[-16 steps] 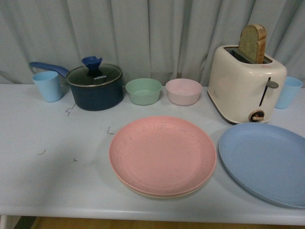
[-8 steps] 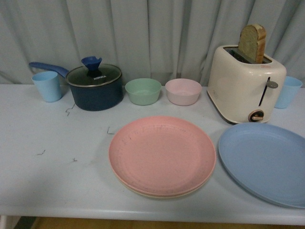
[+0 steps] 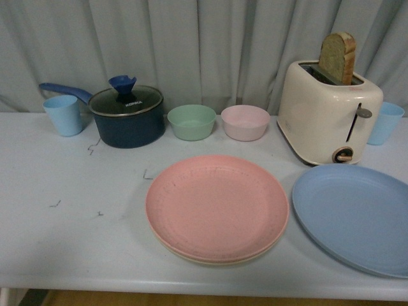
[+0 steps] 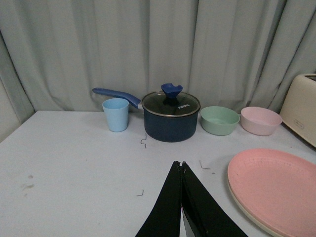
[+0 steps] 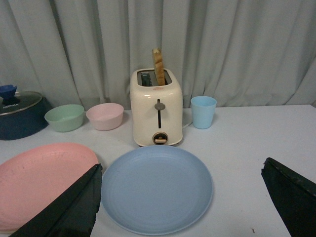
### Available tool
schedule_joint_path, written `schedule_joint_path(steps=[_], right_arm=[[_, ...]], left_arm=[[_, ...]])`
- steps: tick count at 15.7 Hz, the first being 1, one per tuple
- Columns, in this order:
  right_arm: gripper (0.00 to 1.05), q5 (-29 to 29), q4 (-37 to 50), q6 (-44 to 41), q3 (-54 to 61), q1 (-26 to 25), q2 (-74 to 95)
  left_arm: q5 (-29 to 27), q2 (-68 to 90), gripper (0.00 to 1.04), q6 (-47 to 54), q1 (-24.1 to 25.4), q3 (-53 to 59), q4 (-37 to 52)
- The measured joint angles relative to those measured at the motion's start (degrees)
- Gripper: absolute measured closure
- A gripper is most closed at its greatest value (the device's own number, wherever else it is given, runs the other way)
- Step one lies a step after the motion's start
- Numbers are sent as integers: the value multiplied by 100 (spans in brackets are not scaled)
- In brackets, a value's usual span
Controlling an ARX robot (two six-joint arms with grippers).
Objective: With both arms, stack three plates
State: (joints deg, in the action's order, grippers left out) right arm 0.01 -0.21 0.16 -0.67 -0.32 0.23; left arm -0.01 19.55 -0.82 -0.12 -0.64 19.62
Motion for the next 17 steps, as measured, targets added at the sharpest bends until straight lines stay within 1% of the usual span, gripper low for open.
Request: schedule_joint_path(steps=[8, 9, 10, 11, 12, 14, 15, 17], right_arm=[[6, 0, 2, 0, 0, 0, 0], [6, 0, 0, 0, 0, 0, 0], [6, 2, 0, 0, 0, 0, 0], [6, 2, 0, 0, 0, 0, 0], [6, -2, 4, 0, 0, 2, 0], [6, -2, -4, 0, 0, 2, 2], [6, -2, 2, 0, 0, 2, 0], [6, -2, 0, 0, 0, 2, 0]], left_arm=[[0, -938, 103, -2, 0, 0, -940], [-7, -1165, 103, 0, 0, -9, -1268], [9, -1770, 103, 0, 0, -2, -2044], [2, -1908, 103, 0, 0, -28, -1878], [7, -1910, 103, 0, 2, -2, -2022], [-2, -1908, 103, 0, 2, -2, -1961], [-2, -1908, 100, 0, 2, -2, -1980], [0, -1908, 75, 0, 2, -2, -1980]])
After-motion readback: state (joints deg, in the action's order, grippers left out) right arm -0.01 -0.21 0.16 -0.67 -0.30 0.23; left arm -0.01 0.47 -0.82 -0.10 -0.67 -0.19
